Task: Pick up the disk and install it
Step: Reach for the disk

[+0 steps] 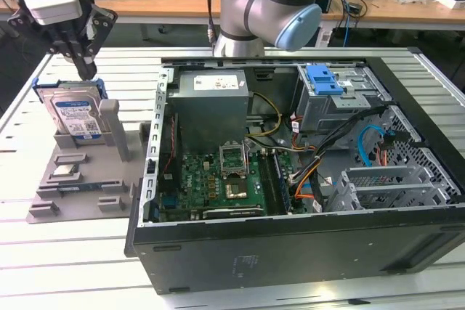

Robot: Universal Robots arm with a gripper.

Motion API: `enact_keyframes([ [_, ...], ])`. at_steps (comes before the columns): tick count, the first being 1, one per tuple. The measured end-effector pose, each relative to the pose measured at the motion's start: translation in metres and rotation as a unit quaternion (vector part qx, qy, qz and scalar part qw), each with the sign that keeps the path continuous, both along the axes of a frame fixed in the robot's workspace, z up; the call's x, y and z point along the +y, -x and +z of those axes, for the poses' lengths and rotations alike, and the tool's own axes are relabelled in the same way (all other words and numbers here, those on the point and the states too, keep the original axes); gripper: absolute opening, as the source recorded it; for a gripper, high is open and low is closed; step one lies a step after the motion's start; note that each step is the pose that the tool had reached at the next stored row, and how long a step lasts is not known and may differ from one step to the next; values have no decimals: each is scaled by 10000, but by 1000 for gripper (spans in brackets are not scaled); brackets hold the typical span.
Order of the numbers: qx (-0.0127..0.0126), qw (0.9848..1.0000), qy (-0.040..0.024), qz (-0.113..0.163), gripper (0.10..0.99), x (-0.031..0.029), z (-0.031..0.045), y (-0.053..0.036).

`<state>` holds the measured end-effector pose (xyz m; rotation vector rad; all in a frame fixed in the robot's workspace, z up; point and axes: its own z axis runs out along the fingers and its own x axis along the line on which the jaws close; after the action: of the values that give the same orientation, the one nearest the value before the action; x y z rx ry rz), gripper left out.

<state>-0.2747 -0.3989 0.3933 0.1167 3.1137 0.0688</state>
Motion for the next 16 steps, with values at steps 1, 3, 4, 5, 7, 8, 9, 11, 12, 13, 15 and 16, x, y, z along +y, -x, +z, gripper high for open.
enact_keyframes([
  [1, 0, 10000, 0, 0, 106, 0, 0, 17],
  [3, 0, 10000, 0, 0, 106, 0, 0, 43],
  [4, 0, 10000, 0, 0, 106, 0, 0, 51],
  [5, 0, 10000, 0, 0, 106, 0, 0, 60],
  [7, 0, 10000, 0, 0, 106, 0, 0, 83],
  [8, 0, 10000, 0, 0, 106, 0, 0, 90],
  [9, 0, 10000, 0, 1, 106, 0, 0, 104],
  [11, 0, 10000, -1, 0, 106, 0, -1, 122],
  [12, 0, 10000, 0, 0, 106, 0, 0, 130],
  [13, 0, 10000, 0, 0, 106, 0, 0, 138],
  [15, 0, 10000, 0, 0, 106, 0, 0, 157],
  [16, 0, 10000, 0, 0, 106, 0, 0, 168],
])
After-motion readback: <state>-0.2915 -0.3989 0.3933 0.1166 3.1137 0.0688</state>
